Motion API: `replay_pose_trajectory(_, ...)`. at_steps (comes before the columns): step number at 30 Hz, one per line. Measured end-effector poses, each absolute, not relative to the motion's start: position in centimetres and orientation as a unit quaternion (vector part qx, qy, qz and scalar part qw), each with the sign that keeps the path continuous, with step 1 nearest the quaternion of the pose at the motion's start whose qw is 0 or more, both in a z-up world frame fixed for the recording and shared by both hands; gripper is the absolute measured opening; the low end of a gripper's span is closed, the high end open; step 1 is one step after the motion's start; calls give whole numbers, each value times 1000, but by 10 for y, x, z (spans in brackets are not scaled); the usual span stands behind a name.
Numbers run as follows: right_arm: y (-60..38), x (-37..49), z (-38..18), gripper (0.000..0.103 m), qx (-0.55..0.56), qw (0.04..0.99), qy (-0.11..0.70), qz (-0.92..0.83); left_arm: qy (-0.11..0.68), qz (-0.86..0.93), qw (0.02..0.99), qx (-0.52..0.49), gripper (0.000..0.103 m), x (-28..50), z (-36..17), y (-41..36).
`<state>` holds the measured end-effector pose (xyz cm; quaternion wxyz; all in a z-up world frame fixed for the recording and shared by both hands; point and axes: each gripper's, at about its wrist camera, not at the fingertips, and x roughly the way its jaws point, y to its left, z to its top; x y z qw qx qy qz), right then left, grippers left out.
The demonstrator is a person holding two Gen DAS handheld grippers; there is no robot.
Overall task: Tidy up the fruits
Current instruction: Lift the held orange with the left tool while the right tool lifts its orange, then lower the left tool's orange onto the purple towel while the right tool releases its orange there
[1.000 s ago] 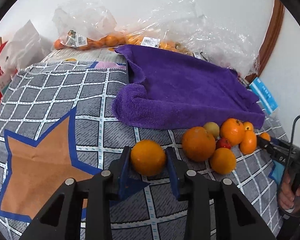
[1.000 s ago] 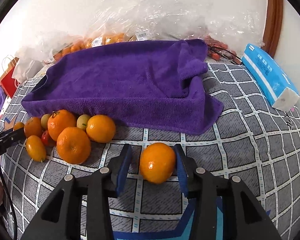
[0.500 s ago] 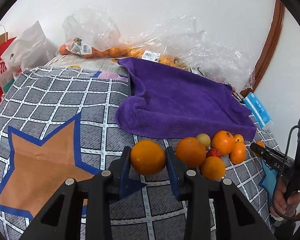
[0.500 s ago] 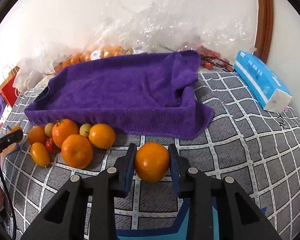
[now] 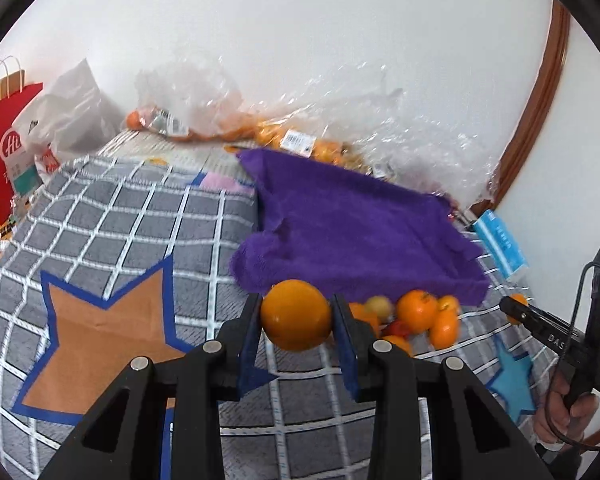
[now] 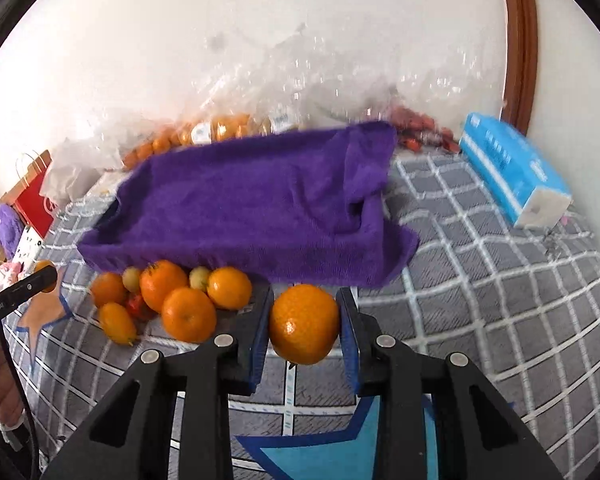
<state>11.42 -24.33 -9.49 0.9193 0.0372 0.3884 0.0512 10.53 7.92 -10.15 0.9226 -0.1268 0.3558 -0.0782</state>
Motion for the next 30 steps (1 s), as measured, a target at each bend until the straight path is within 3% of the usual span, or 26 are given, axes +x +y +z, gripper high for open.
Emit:
replay_pose_trajectory(18,-233,163,-10,32,45,946,315,64,289,-92,944,-131,33,167,-17,70)
replay_pose_trajectory(25,-224,200,-12,32,44,946,313,72,277,-120,942,-149,33,206,-28,50)
replay_pose_trajectory(30,-227,218,-37,32,44,942,324,77,295,-108,940,-131,33,222,-67,43)
